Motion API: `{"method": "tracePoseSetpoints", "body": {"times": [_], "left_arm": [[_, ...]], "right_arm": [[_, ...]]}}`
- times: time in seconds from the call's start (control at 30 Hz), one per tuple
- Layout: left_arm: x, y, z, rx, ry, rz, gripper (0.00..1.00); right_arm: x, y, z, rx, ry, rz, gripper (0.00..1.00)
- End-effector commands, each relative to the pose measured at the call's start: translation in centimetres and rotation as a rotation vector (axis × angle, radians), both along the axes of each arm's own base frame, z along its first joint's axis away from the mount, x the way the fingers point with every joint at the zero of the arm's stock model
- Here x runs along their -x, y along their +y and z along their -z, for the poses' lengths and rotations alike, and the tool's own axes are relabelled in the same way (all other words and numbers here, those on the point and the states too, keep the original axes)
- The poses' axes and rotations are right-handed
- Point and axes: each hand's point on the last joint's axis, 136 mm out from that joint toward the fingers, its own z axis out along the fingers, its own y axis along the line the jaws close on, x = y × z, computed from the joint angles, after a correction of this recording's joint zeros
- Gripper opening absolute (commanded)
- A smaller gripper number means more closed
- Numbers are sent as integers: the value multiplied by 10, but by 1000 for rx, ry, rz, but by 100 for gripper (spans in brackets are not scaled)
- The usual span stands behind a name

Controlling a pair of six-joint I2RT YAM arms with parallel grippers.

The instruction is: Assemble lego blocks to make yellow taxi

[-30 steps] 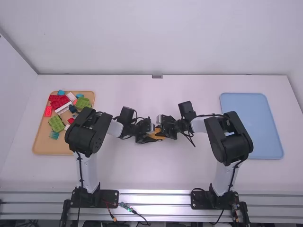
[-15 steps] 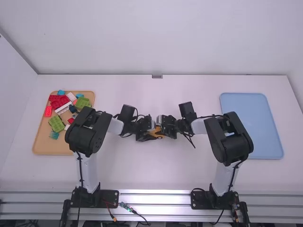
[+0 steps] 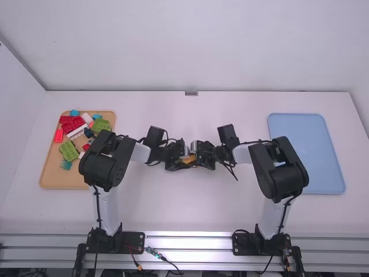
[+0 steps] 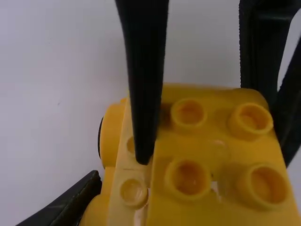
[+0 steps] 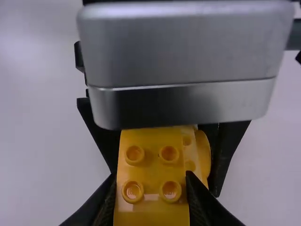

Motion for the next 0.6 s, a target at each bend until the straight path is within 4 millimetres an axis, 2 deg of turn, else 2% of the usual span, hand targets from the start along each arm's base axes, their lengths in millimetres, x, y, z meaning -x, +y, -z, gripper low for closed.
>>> {"method": "tracePoseSetpoints", "body": {"times": [0.0,0.23,0.4,0.57], "left_arm": [[20,17,34,-108,15,4,2],[33,19,40,-95,3,9,1],[34,18,39,-83,-12,9,1],[33,18,39,-91,15,10,1]], "right_arm": [[0,-5,17,69,32,36,0],[-11,-1,6,46,9,34,0],[-15,-3,-6,38,-10,40,0],[-17,-5,-11,45,-40,51,0]]}}
